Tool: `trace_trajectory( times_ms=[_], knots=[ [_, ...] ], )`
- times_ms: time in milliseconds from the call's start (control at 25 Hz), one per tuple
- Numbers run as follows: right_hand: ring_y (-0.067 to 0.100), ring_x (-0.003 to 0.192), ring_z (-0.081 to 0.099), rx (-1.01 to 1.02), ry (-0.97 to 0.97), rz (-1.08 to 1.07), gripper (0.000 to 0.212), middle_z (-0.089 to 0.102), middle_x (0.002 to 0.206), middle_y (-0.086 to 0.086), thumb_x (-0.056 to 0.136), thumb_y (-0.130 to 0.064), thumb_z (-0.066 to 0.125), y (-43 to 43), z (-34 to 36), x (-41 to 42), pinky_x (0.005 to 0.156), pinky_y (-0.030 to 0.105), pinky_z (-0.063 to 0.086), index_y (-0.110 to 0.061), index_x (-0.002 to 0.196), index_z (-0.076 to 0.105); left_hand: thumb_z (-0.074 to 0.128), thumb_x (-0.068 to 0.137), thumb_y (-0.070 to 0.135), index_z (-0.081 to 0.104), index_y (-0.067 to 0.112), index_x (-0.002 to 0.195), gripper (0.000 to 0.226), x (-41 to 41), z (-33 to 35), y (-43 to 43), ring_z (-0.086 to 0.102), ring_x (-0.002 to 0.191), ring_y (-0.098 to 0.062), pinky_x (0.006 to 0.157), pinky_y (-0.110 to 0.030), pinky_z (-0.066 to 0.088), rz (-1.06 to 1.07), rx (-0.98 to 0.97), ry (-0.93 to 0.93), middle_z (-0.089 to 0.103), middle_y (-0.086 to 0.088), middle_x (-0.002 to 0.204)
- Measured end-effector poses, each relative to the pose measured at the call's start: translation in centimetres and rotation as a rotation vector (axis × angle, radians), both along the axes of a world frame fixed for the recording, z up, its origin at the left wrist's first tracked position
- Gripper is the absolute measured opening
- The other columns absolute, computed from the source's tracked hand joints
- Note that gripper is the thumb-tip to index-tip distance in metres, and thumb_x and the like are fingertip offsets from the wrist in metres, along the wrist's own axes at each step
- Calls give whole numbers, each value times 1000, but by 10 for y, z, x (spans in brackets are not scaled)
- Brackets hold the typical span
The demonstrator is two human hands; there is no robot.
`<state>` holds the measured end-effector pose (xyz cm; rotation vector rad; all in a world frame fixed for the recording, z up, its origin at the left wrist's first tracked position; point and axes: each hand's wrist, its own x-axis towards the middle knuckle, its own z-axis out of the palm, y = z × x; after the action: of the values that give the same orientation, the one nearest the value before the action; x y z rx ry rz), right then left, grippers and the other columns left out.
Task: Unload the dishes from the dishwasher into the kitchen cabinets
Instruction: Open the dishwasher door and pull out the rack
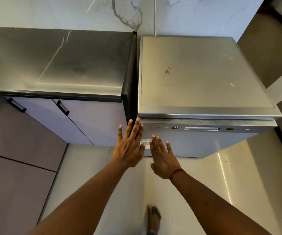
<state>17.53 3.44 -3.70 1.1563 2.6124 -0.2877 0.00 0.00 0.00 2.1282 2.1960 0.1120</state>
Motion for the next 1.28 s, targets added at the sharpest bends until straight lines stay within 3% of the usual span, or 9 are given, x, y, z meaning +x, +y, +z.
trace_trajectory(
  times_ms=[240, 680, 1080, 1280],
  knots=[
    [26, 139, -35, 14, -40, 17, 85, -36, 152, 10, 97, -35, 38, 21, -23, -18, 113, 53, -18, -11, 145, -27, 42, 90, 23, -20, 15, 150, 87, -8, -17, 22, -34, 139, -29, 115, -59, -13, -12, -153, 116, -37, -6, 152],
    [26, 140, -34, 18, 47, -100, 83, -36, 153, 10, 94, -22, 38, 35, -39, -29, 113, 51, -20, -10, 148, -25, 44, 88, 26, -22, 15, 149, 90, -11, -39, 31, -33, 140, -30, 114, -60, -11, 2, -172, 95, -40, -5, 151],
    [28, 141, -31, 16, 62, -122, 88, -32, 155, 12, 95, -29, 44, 44, -36, -41, 108, 49, -25, -9, 149, -23, 43, 89, 27, -25, 16, 148, 91, -16, -33, 34, -37, 138, -28, 113, -60, -15, 2, -185, 99, -42, -2, 150],
    [27, 141, -31, -11, 93, -127, 86, -31, 155, 11, 96, -27, 44, 41, -32, -39, 111, 50, -20, -10, 149, -22, 45, 88, 29, -25, 16, 148, 93, -11, -32, 32, -37, 137, -28, 112, -60, -17, 1, -174, 87, -38, -4, 152]
  ],
)
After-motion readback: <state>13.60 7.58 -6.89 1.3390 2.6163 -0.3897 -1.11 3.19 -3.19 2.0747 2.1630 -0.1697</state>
